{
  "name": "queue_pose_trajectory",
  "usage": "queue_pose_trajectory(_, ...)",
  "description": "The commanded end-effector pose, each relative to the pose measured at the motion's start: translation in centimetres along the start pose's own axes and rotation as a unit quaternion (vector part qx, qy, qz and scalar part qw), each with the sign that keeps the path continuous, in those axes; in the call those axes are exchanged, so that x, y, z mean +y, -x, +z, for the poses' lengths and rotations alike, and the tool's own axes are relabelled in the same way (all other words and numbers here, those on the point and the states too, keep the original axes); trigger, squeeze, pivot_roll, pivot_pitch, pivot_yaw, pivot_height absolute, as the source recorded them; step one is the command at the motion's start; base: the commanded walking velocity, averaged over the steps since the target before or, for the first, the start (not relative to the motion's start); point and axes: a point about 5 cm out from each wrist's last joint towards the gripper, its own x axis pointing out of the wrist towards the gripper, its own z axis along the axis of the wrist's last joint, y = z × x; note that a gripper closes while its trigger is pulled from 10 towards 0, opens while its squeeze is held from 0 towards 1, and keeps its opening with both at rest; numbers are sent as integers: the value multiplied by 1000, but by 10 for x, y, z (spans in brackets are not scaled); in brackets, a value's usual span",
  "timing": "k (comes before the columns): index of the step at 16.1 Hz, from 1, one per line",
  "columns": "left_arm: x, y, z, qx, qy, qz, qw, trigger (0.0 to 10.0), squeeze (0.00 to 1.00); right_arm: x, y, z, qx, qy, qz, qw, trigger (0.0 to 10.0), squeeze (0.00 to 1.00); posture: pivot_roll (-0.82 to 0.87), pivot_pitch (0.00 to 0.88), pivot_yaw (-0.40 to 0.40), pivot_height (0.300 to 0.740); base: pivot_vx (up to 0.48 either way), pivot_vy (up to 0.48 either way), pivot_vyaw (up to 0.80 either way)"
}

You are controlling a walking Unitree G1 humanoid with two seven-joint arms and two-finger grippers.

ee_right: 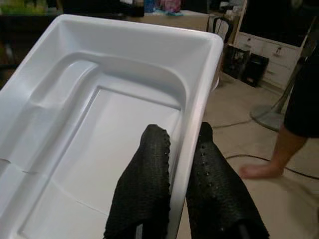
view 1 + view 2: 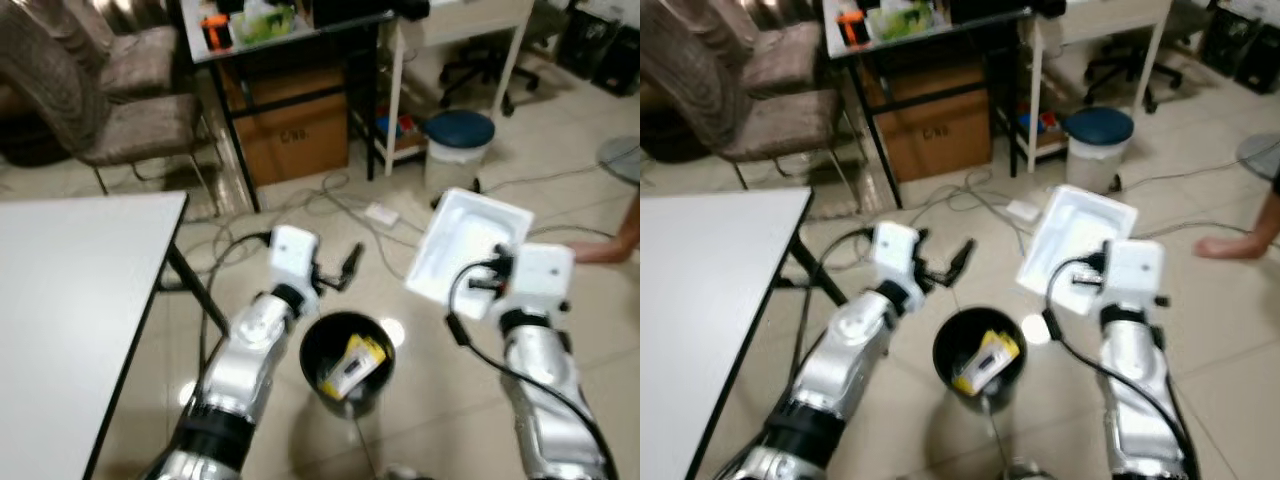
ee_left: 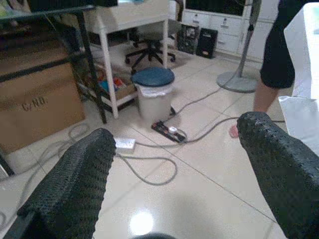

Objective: Picking trash to rubbish bin

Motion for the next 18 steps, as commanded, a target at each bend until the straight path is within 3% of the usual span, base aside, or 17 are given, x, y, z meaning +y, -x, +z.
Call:
queue_pose_trajectory(1,11,4,0,2,-8,17,1000,10000,0,8,1,3,-6,-4,14,1000,10000,0,-126,97,79,740,0,0,0)
queue_pose_trajectory(18,5,3,1,-1,-1,5,1000,10000,0,7,1,3,-4,-1,13,1000,10000,0,-129,98,73,740,0,0,0)
